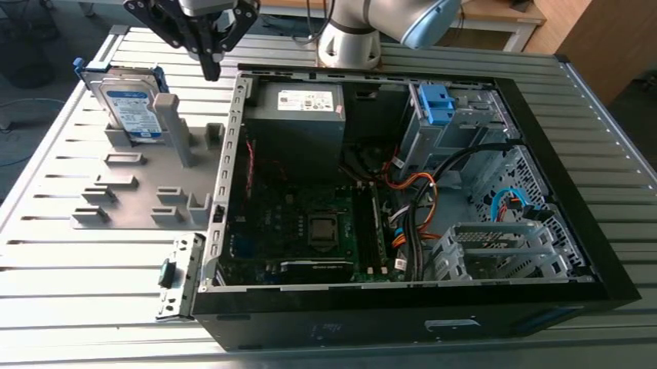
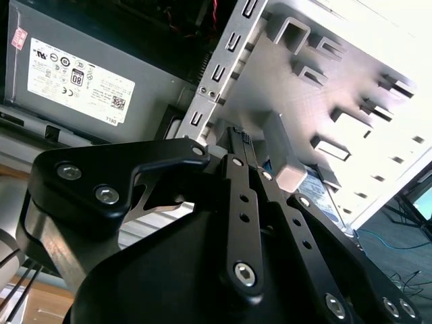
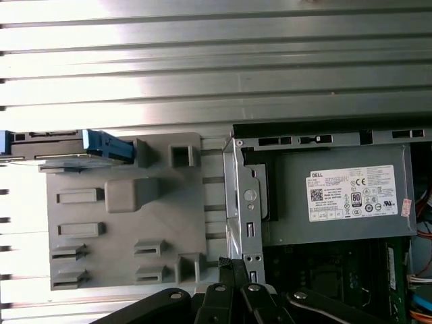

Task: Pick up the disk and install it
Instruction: 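Reach for the disk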

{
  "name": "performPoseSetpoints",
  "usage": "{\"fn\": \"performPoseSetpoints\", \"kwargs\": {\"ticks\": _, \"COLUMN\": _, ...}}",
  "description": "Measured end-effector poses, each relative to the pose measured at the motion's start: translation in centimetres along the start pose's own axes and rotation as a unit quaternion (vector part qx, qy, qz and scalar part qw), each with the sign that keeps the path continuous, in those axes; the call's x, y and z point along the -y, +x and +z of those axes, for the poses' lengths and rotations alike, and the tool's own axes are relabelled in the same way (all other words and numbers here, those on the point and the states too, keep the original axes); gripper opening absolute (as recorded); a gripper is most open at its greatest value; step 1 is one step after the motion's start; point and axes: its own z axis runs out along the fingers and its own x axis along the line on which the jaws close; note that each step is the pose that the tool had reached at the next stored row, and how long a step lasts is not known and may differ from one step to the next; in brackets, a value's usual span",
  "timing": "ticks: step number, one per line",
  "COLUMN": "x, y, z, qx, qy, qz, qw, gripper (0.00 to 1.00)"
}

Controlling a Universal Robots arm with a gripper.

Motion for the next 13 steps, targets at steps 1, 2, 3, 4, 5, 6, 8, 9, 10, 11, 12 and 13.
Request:
{"fn": "performPoseSetpoints", "kwargs": {"ticks": 1, "x": 0.0, "y": 0.06, "z": 0.0, "qx": 0.0, "qy": 0.0, "qz": 0.0, "qw": 1.0, "gripper": 0.11}}
{"fn": "performPoseSetpoints", "kwargs": {"ticks": 2, "x": 0.01, "y": 0.1, "z": 0.0, "qx": 0.0, "qy": 0.0, "qz": 0.0, "qw": 1.0, "gripper": 0.11}}
{"fn": "performPoseSetpoints", "kwargs": {"ticks": 3, "x": 0.01, "y": 0.16, "z": 0.0, "qx": 0.0, "qy": 0.0, "qz": 0.0, "qw": 1.0, "gripper": 0.11}}
{"fn": "performPoseSetpoints", "kwargs": {"ticks": 4, "x": 0.02, "y": 0.21, "z": 0.0, "qx": 0.0, "qy": 0.0, "qz": 0.0, "qw": 1.0, "gripper": 0.11}}
{"fn": "performPoseSetpoints", "kwargs": {"ticks": 5, "x": 0.02, "y": 0.27, "z": 0.0, "qx": 0.0, "qy": 0.0, "qz": 0.0, "qw": 1.0, "gripper": 0.11}}
{"fn": "performPoseSetpoints", "kwargs": {"ticks": 6, "x": 0.02, "y": 0.32, "z": -0.01, "qx": 0.0, "qy": 0.0, "qz": 0.0, "qw": 1.0, "gripper": 0.11}}
{"fn": "performPoseSetpoints", "kwargs": {"ticks": 8, "x": 0.09, "y": 1.21, "z": 0.0, "qx": 0.0, "qy": 0.0, "qz": 0.0, "qw": 1.0, "gripper": 0.11}}
{"fn": "performPoseSetpoints", "kwargs": {"ticks": 9, "x": 0.1, "y": 1.26, "z": -0.01, "qx": 0.0, "qy": 0.0, "qz": 0.0, "qw": 1.0, "gripper": 0.11}}
{"fn": "performPoseSetpoints", "kwargs": {"ticks": 10, "x": 0.1, "y": 1.32, "z": 0.0, "qx": 0.0, "qy": 0.0, "qz": 0.0, "qw": 1.0, "gripper": 0.11}}
{"fn": "performPoseSetpoints", "kwargs": {"ticks": 11, "x": 0.11, "y": 1.37, "z": -0.01, "qx": 0.0, "qy": 0.0, "qz": 0.0, "qw": 1.0, "gripper": 0.11}}
{"fn": "performPoseSetpoints", "kwargs": {"ticks": 12, "x": 0.11, "y": 1.43, "z": -0.01, "qx": 0.0, "qy": 0.0, "qz": 0.0, "qw": 1.0, "gripper": 0.11}}
{"fn": "performPoseSetpoints", "kwargs": {"ticks": 13, "x": 0.11, "y": 1.49, "z": -0.01, "qx": 0.0, "qy": 0.0, "qz": 0.0, "qw": 1.0, "gripper": 0.11}}
